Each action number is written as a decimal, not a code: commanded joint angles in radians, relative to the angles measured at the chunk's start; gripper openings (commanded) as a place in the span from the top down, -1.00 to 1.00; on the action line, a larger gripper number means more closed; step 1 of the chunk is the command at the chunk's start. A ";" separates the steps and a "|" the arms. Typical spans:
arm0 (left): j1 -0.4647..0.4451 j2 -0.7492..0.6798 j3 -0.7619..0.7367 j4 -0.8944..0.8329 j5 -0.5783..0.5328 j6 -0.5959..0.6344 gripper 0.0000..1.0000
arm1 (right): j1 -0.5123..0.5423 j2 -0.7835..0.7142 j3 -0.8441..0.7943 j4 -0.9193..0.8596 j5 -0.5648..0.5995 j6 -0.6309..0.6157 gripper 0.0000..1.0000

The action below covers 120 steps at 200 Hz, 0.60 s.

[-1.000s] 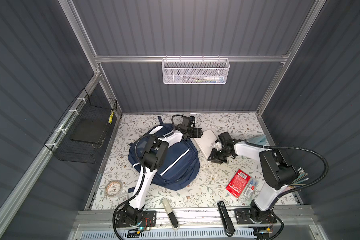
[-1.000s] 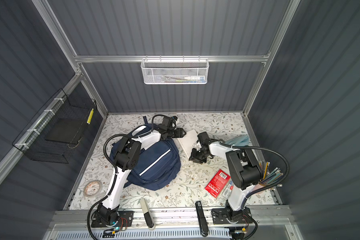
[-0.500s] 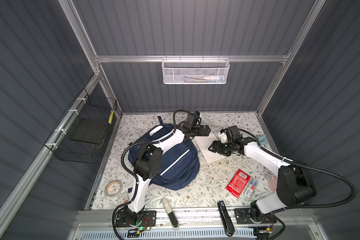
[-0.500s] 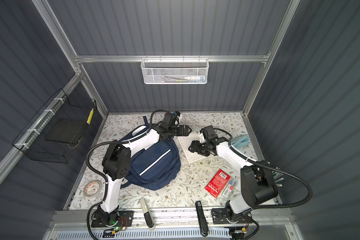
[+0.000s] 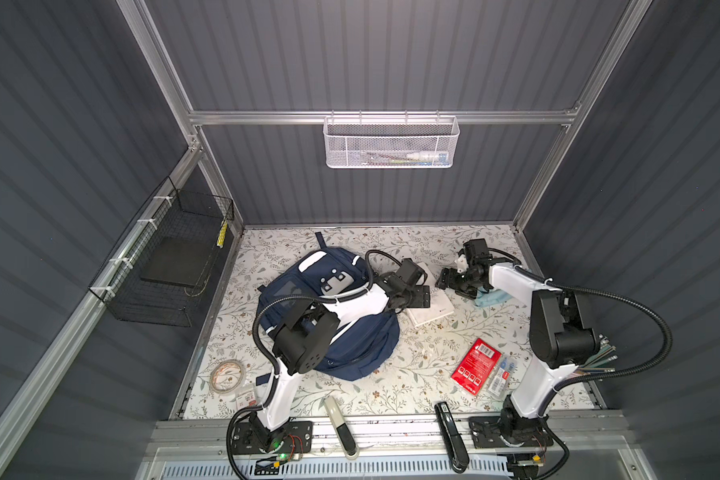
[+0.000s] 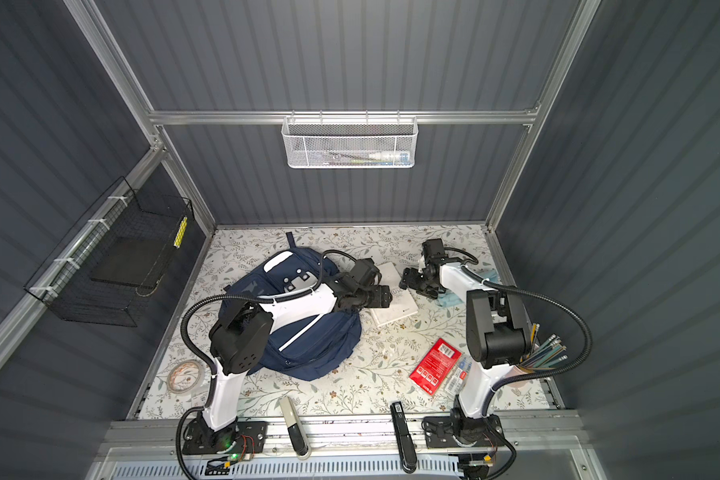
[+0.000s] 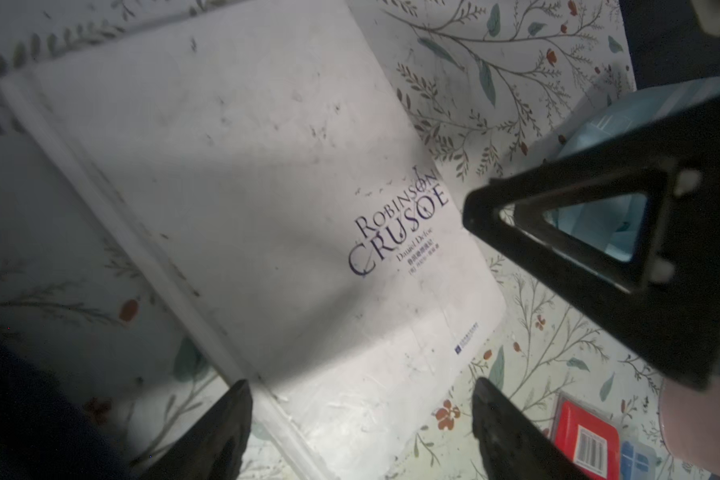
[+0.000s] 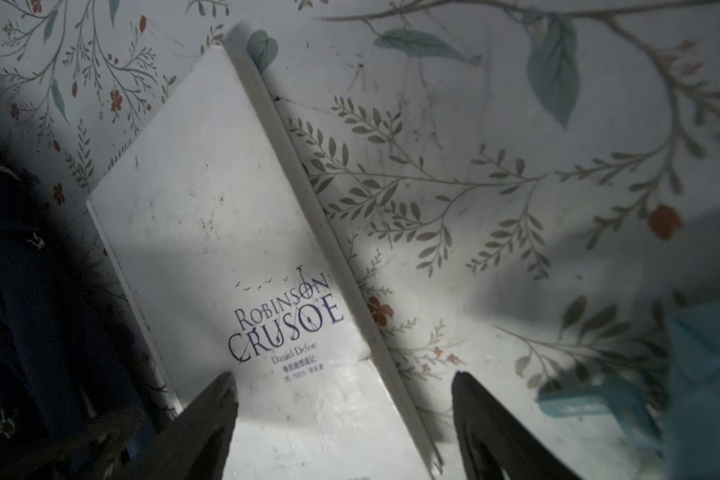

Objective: Pack the student bag

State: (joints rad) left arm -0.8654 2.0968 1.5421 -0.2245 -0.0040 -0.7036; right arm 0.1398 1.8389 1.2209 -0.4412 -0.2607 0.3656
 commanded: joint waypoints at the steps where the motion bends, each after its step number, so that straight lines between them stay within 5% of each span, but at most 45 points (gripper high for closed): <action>1: 0.025 0.058 -0.024 0.039 0.003 -0.083 -0.72 | 0.004 0.013 0.021 -0.022 -0.044 -0.023 -0.61; 28: 0.022 0.068 -0.046 0.058 0.003 -0.117 -0.72 | 0.004 0.027 0.001 -0.018 -0.064 -0.017 -0.60; 56: -0.005 0.041 -0.042 -0.048 -0.140 -0.101 -0.75 | 0.004 0.041 -0.026 -0.006 -0.064 -0.009 -0.59; 83: -0.004 0.076 -0.053 -0.044 -0.123 -0.153 -0.77 | 0.006 0.043 -0.038 0.012 -0.064 0.004 -0.59; 120: -0.045 0.036 -0.076 -0.061 -0.281 -0.171 -0.75 | 0.012 0.018 -0.080 0.017 -0.119 0.017 -0.55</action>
State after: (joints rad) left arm -0.8974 2.1338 1.5154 -0.1524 -0.1707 -0.8322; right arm 0.1436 1.8732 1.1809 -0.4294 -0.3206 0.3660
